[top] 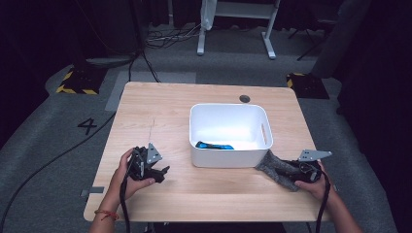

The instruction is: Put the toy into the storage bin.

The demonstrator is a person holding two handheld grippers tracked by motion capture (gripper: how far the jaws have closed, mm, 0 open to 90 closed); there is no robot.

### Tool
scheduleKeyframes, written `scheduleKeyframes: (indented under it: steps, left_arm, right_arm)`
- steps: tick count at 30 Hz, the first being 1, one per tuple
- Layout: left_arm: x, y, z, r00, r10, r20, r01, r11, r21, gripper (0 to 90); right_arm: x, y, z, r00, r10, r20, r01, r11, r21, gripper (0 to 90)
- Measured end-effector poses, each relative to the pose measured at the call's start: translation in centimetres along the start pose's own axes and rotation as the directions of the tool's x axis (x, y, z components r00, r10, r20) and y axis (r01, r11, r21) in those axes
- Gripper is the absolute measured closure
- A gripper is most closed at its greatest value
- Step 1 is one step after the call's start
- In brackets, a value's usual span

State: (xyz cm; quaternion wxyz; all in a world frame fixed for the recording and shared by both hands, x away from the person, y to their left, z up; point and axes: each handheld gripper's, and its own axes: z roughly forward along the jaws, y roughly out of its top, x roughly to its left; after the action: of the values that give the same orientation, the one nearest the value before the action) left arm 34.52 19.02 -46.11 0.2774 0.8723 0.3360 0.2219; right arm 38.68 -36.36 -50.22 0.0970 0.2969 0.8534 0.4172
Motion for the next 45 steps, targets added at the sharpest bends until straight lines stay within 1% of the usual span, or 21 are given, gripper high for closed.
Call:
scheduleKeyframes:
  steps: [1, 4, 6, 9, 11, 12, 15, 16, 17, 18, 19, 20, 21, 22, 25, 38, 45]
  left_arm:
    - [0.0, -0.4, 0.2, 1.0000, -0.001, 0.004, 0.001, 0.9999, 0.011, 16.1]
    - [-0.2, -1.2, 0.6, 1.0000, 0.001, 0.000, -0.001, 0.9993, 0.037, 16.1]
    - [-0.2, -1.7, 0.8, 0.9998, -0.010, 0.015, 0.009, 0.9989, 0.047, 16.0]
    - [-0.2, -2.6, 1.0, 0.9986, -0.047, 0.023, 0.046, 0.9979, 0.045, 16.0]
    - [-0.3, -2.9, 1.0, 0.9982, -0.053, 0.026, 0.052, 0.9976, 0.046, 16.0]
    - [-0.3, -3.5, 1.1, 0.9967, -0.072, 0.039, 0.070, 0.9966, 0.044, 15.9]
    - [-0.1, -4.2, 0.8, 0.9922, -0.111, 0.057, 0.109, 0.9937, 0.027, 15.9]
    - [0.0, -4.5, 0.8, 0.9901, -0.122, 0.069, 0.121, 0.9924, 0.024, 15.9]
    - [0.0, -4.9, 0.8, 0.9838, -0.155, 0.091, 0.155, 0.9879, 0.009, 15.9]
    - [0.1, -5.2, 0.8, 0.9787, -0.175, 0.108, 0.176, 0.9845, 0.001, 15.9]
    - [0.2, -5.6, 0.9, 0.9721, -0.199, 0.124, 0.202, 0.9792, -0.013, 15.9]
    - [0.1, -5.8, 0.8, 0.9717, -0.202, 0.122, 0.207, 0.9781, -0.024, 15.6]
    - [0.1, -5.9, 0.7, 0.9727, -0.199, 0.120, 0.203, 0.9788, -0.025, 15.5]
    - [0.1, -6.1, 0.6, 0.9725, -0.202, 0.115, 0.207, 0.9779, -0.029, 15.5]
    - [0.1, -6.3, 0.4, 0.9724, -0.202, 0.117, 0.206, 0.9781, -0.026, 15.5]
    - [0.1, -6.3, 0.4, 0.9728, -0.202, 0.114, 0.206, 0.9780, -0.030, 15.4]
    - [0.1, -6.3, 0.4, 0.9727, -0.202, 0.113, 0.207, 0.9779, -0.030, 15.4]
  right_arm:
    - [0.0, 0.0, 0.0, 1.0000, 0.000, 0.000, 0.000, 1.000, 0.000, 54.5]
    - [0.0, 0.0, 0.0, 1.0000, 0.002, -0.002, -0.002, 1.000, -0.001, 54.5]
    - [0.0, 0.0, 0.0, 1.0000, 0.001, -0.001, -0.001, 1.000, 0.000, 54.5]
    - [0.0, 0.0, 0.0, 1.0000, -0.001, 0.000, 0.001, 1.000, -0.001, 54.4]
    - [0.0, 0.0, 0.0, 1.0000, -0.002, 0.001, 0.002, 1.000, -0.001, 54.5]
    - [0.0, 0.0, 0.0, 1.0000, -0.001, 0.001, 0.001, 1.000, -0.001, 54.5]
    - [0.0, 0.0, 0.0, 1.0000, -0.001, 0.000, 0.001, 1.000, -0.001, 54.4]
    - [0.0, 0.0, 0.0, 1.0000, 0.000, 0.000, 0.000, 1.000, -0.001, 54.4]
    - [0.0, 0.0, 0.0, 1.0000, 0.002, -0.001, -0.002, 1.000, -0.001, 54.4]
    - [0.0, 0.0, 0.0, 1.0000, 0.001, 0.000, -0.001, 1.000, 0.000, 54.4]
    - [0.0, 0.0, 0.0, 1.0000, 0.001, -0.001, -0.001, 1.000, -0.001, 54.4]
    - [0.0, 0.0, 0.0, 1.0000, 0.000, 0.000, 0.000, 1.000, -0.001, 54.4]
    - [0.0, 0.0, 0.0, 1.0000, 0.001, -0.001, -0.001, 1.000, -0.001, 54.4]
    - [0.0, 0.0, 0.0, 1.0000, 0.002, -0.002, -0.002, 1.000, -0.001, 54.4]
    - [0.0, 0.0, 0.0, 1.0000, 0.000, -0.001, 0.000, 1.000, -0.001, 54.2]
    - [0.1, 0.0, 0.0, 0.9999, -0.011, 0.004, 0.011, 1.000, 0.000, 52.2]
    - [0.4, -0.1, 0.0, 0.9995, -0.016, 0.026, 0.016, 1.000, 0.001, 51.0]
